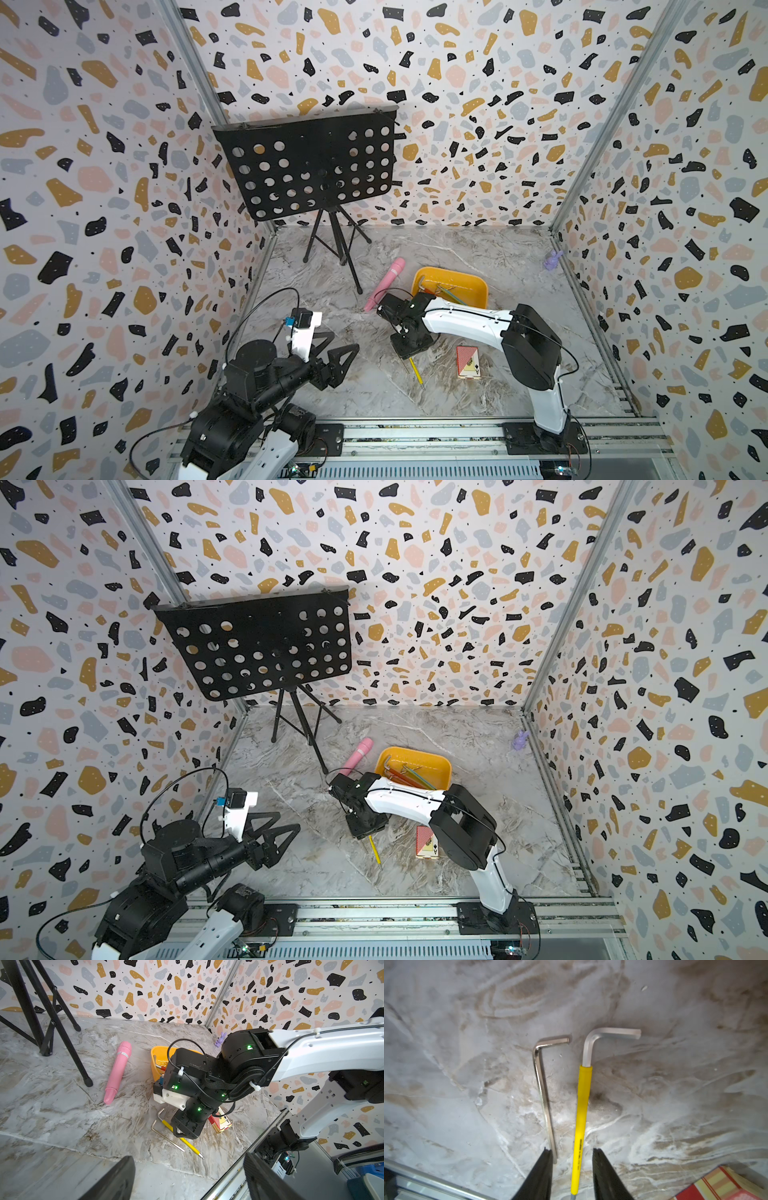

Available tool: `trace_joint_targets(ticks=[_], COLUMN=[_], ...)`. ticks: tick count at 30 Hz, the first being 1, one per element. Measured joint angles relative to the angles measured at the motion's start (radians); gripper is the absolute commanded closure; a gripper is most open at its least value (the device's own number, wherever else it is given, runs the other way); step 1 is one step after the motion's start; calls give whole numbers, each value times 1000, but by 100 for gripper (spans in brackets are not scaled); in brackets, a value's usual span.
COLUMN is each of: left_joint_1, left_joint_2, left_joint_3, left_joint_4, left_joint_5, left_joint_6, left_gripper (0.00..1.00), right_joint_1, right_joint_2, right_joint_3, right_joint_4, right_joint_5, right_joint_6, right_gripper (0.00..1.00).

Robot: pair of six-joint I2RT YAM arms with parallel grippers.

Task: Put the hex key on the desktop into the storage box
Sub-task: Pick up the Allen key from the center of the board.

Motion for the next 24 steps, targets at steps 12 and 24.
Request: trace_joint_targets(ticks=[12, 24], left_joint_1=[0, 0], left_joint_2=[0, 0], left_joint_3=[0, 0], left_joint_4=[0, 0], left_joint_5=[0, 0], left_joint_6=[0, 0], left_gripper=[14, 14], right_joint_1=[0, 0], right_joint_2=[66, 67], right_joint_3=[3, 3], right_joint_4=[0, -10], right_joint_5=[18, 43], right_joint_6=[0, 7], right_gripper=[72, 100])
